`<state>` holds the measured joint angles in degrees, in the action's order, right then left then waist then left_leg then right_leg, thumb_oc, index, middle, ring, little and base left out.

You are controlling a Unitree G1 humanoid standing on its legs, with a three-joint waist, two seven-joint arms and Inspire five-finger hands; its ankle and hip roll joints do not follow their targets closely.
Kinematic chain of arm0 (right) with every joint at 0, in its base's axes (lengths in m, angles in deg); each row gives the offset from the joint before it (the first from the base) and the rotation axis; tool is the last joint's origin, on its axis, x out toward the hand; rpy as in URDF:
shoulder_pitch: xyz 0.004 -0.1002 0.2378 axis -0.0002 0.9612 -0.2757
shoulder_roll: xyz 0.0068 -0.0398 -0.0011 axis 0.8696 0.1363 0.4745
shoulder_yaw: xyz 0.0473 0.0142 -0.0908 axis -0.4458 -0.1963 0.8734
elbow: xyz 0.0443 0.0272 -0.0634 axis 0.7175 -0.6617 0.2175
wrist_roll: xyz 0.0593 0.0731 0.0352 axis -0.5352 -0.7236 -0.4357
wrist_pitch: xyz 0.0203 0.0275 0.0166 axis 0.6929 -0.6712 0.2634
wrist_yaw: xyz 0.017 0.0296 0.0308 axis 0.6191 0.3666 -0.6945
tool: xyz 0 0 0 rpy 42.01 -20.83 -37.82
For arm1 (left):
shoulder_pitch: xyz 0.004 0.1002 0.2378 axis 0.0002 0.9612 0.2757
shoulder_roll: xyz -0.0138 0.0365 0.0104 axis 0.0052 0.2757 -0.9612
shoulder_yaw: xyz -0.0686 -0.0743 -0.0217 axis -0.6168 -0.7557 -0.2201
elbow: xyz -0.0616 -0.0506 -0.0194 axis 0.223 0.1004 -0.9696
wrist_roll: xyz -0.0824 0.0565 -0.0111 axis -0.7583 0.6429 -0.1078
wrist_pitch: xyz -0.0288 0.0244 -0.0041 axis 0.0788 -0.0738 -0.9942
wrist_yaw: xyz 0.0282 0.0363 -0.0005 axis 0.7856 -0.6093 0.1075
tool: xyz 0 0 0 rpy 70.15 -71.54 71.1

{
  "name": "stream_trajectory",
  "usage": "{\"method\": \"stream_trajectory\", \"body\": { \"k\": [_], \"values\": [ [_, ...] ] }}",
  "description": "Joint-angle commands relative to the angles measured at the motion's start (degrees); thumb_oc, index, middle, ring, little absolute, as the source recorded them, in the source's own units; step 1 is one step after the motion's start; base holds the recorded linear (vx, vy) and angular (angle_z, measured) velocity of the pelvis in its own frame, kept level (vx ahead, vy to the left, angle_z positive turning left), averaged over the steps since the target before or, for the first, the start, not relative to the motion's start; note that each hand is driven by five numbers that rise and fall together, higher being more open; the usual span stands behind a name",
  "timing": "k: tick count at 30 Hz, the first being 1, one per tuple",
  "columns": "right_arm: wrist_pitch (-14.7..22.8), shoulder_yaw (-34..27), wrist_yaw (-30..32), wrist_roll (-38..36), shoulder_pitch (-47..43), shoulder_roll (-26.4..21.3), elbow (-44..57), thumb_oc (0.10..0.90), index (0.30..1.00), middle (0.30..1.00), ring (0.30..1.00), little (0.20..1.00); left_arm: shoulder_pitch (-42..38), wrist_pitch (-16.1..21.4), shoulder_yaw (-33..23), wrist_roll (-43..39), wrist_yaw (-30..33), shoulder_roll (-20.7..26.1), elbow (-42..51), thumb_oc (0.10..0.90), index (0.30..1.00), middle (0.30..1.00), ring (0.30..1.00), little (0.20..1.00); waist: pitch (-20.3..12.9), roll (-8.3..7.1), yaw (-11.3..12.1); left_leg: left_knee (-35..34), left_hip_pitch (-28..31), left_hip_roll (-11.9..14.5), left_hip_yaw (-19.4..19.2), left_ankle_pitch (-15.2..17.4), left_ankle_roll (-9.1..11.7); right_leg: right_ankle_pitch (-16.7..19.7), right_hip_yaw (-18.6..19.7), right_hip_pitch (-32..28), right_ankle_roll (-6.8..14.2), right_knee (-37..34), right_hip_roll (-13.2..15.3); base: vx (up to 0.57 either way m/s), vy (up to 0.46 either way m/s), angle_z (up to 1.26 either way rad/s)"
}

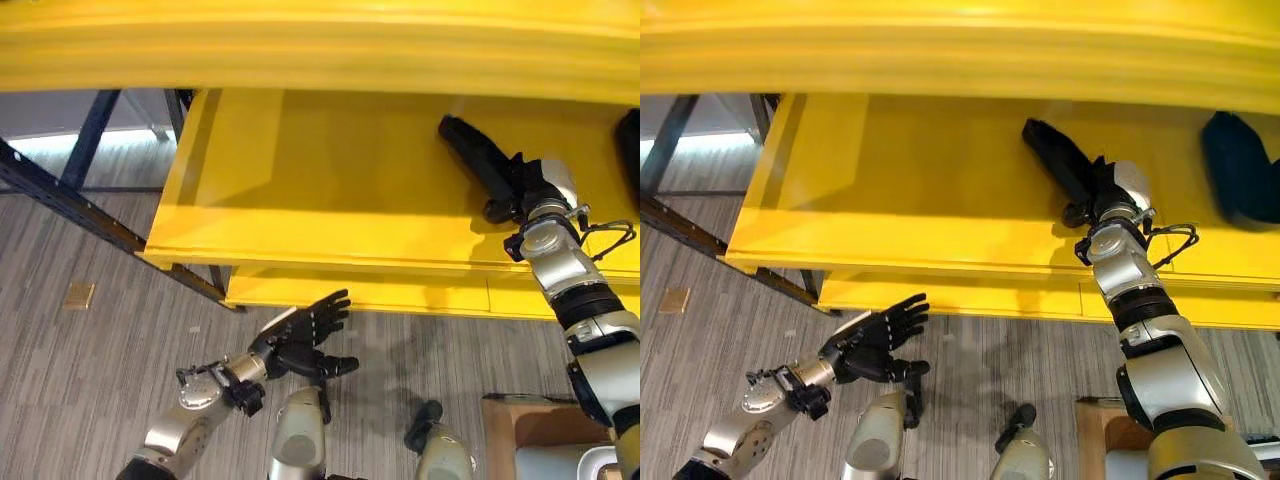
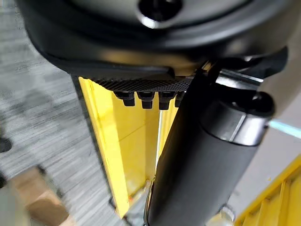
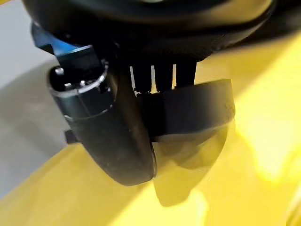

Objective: Move parts from the plastic box to the shelf.

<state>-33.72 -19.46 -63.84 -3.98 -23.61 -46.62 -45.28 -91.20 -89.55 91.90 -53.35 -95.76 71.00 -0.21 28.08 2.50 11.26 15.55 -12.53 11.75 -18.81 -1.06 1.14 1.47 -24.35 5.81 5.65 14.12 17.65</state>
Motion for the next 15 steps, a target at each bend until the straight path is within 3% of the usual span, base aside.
{"method": "stream_trajectory", "body": {
  "k": [1, 5, 15],
  "values": [
    [3.68, 0.68, 3.54, -6.39, -8.69, -1.86, -0.16, 0.4, 0.3, 0.3, 0.3, 0.3, -3.01, 5.52, 1.57, -2.61, 0.1, -0.72, 7.44, 0.9, 1.0, 1.0, 1.0, 1.0, -2.89, -0.36, 0.2, -1.94, 4.2, 0.46, -1.45, 4.95, 0.93, -7.68, 1.21, -0.18, 2.41, 5.21, 0.13, -0.05, -0.131, 0.01],
    [4.07, -1.08, 3.44, -11.72, -8.9, -1.62, -0.54, 0.4, 0.3, 0.3, 0.3, 0.3, -3.42, 4.95, 1.79, -4.33, 1.09, -0.46, 7.55, 0.9, 1.0, 1.0, 1.0, 1.0, -2.59, -0.36, 0.22, -0.91, 4.02, 0.95, -0.44, 5.94, 1.87, -9.88, 1.04, -0.76, 2.6, 6.55, 0.22, 0.05, -0.08, -0.1],
    [2.25, -1.4, 5.57, -12.96, -14.05, -2.45, -2.5, 0.4, 0.3, 0.3, 0.3, 0.3, -5.62, 3.72, 3.46, -5.66, 2.86, -0.99, 9.05, 0.9, 1.0, 1.0, 1.0, 1.0, 0.29, 1.27, -0.18, 1.59, 0.84, 0.18, 0.82, 5.5, 1.11, -11.38, 2.35, 3.49, 0.6, 12.15, 0.06, -0.03, -0.018, 0.03]
  ]
}}
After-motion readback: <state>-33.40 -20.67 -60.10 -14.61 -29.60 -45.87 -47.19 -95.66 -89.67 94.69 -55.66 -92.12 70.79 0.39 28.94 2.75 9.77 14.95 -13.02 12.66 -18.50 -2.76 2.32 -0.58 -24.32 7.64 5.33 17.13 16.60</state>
